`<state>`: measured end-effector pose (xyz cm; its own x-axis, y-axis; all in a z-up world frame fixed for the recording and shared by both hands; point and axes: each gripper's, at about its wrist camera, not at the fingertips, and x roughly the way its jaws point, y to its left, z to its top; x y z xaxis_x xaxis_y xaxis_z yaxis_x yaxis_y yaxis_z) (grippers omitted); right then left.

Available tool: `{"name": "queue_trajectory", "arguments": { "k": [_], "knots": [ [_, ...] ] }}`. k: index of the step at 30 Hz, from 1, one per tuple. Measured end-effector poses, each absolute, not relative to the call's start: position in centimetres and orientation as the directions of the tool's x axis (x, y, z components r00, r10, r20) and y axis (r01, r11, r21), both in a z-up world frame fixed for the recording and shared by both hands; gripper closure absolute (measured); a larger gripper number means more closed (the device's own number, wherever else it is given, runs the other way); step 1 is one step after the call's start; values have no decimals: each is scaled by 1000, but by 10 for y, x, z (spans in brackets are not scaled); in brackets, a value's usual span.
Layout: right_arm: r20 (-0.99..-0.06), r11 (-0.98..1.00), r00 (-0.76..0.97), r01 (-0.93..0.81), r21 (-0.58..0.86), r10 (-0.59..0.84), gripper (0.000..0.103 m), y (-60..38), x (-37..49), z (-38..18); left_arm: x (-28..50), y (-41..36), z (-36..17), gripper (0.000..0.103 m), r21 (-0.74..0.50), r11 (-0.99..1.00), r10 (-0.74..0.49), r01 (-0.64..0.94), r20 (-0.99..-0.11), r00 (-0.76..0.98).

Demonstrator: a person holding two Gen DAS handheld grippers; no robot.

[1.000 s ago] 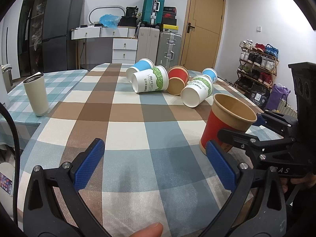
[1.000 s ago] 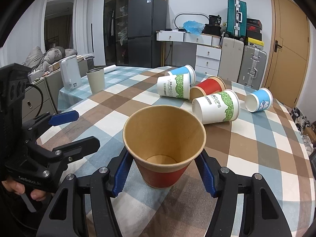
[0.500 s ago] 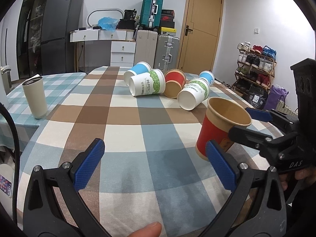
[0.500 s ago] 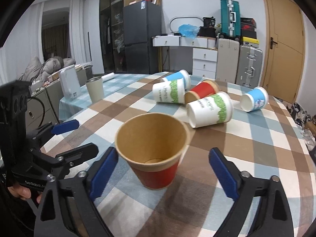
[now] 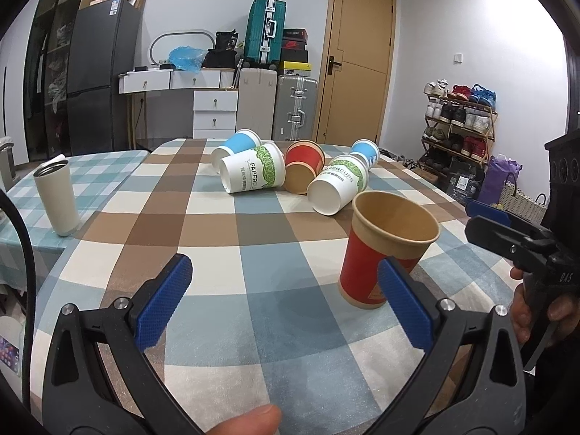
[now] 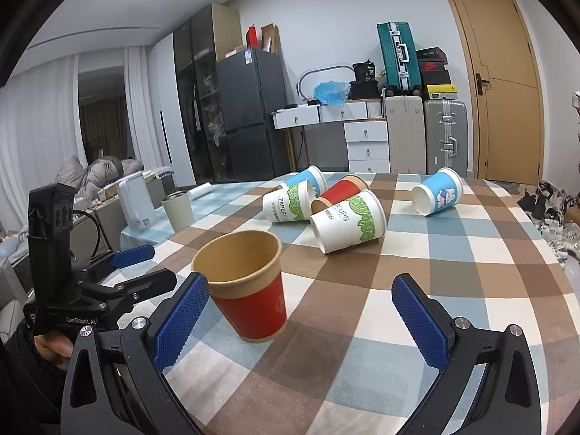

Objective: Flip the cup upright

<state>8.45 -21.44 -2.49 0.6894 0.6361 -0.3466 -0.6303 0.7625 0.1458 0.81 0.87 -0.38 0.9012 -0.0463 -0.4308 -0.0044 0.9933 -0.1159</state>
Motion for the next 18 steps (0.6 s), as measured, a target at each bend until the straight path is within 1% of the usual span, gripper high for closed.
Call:
{"name": "queue_trajectory", "arguments": {
  "k": [2, 5, 10, 18],
  "knots": [
    [-332, 756, 686, -634, 163, 647, 0, -218, 84, -24, 8, 8, -3, 1, -127, 992, -60, 6, -424, 904],
    [-338, 753, 680, -637, 166, 650, 0, -218, 85, -25, 9, 8, -1, 1, -147, 989, -80, 19, -425, 902],
    [-339, 749, 677, -642, 160, 653, 0, -216, 82, -26, 10, 6, 5, 1, -129, 991, -74, 24, -400, 913],
    [-342, 745, 672, -648, 158, 657, 0, -214, 82, -27, 18, 4, 4, 1, -121, 991, -96, 50, -406, 909]
  ]
}}
